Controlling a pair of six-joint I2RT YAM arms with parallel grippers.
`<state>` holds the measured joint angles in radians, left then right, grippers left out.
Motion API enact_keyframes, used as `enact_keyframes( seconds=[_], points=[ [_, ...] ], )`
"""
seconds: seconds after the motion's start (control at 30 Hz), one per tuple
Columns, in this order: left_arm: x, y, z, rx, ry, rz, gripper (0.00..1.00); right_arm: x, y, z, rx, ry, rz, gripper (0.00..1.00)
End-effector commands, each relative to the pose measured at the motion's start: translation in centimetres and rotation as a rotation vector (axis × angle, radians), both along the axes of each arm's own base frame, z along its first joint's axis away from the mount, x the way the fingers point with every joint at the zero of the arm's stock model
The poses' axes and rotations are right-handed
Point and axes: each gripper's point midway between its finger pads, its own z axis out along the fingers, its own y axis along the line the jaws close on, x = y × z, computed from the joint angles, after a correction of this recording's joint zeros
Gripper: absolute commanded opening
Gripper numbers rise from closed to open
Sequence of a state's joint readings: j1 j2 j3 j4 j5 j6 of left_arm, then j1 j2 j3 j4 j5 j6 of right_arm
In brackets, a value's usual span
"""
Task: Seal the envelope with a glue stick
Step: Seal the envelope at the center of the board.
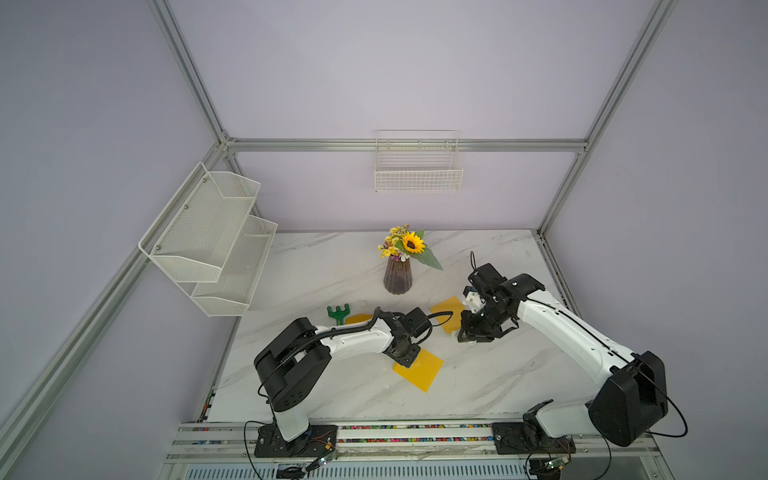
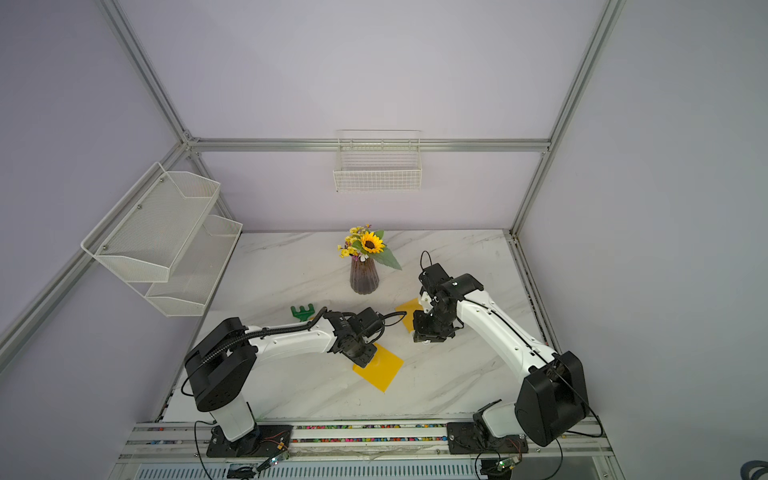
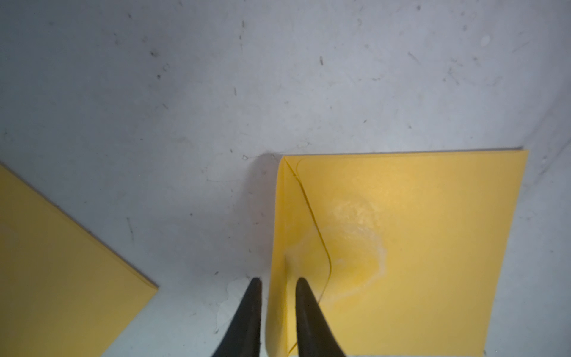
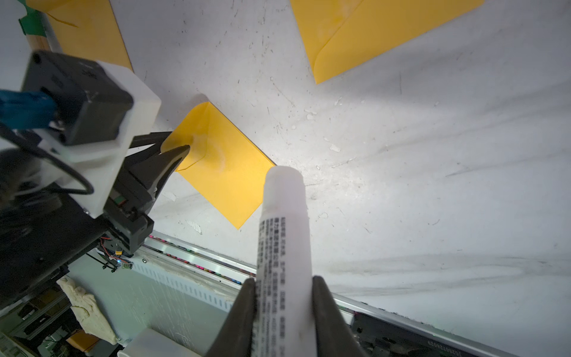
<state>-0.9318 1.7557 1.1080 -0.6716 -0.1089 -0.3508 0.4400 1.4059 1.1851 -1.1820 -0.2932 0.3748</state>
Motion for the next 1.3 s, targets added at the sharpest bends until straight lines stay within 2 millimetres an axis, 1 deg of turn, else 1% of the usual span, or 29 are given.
enact_keyframes(
  seconds=[0.0,0.33,0.53,0.63,0.83,0.9,1.0,1.27],
  points=[
    [0.7,-0.7,2.6,-0.060,-0.056,0.013,0.22,-0.5,-0.4,-0.1,-0.008,0.001,0.011,0.00],
    [1.2,-0.8,3.0,-0.070,-0.069,0.021,0.15,-0.4,-0.4,-0.1,-0.007,-0.001,0.010,0.00],
    [1.2,-0.3,2.7,-0.058,-0.064,0.024,0.06,-0.4,-0.3,-0.1,-0.008,0.002,0.013,0.00],
    [1.6,0.8,3.0,-0.038,-0.081,0.043,0.03,-0.4,-0.4,-0.1,-0.009,0.002,0.011,0.00],
    [2.2,4.6,3.3,0.083,-0.124,0.094,0.00,-0.4,-0.4,-0.2,-0.013,0.005,0.015,0.00],
    [2.3,5.2,3.2,0.119,-0.128,0.103,0.00,-0.3,-0.4,-0.3,-0.015,0.005,0.016,0.00],
    [2.3,5.0,2.6,0.147,-0.114,0.097,0.00,-0.2,-0.4,-0.3,-0.014,0.002,0.018,0.00],
    [1.7,2.7,1.7,0.141,-0.084,0.075,0.00,-0.4,-0.3,-0.8,-0.017,0.018,0.024,0.00]
  ],
)
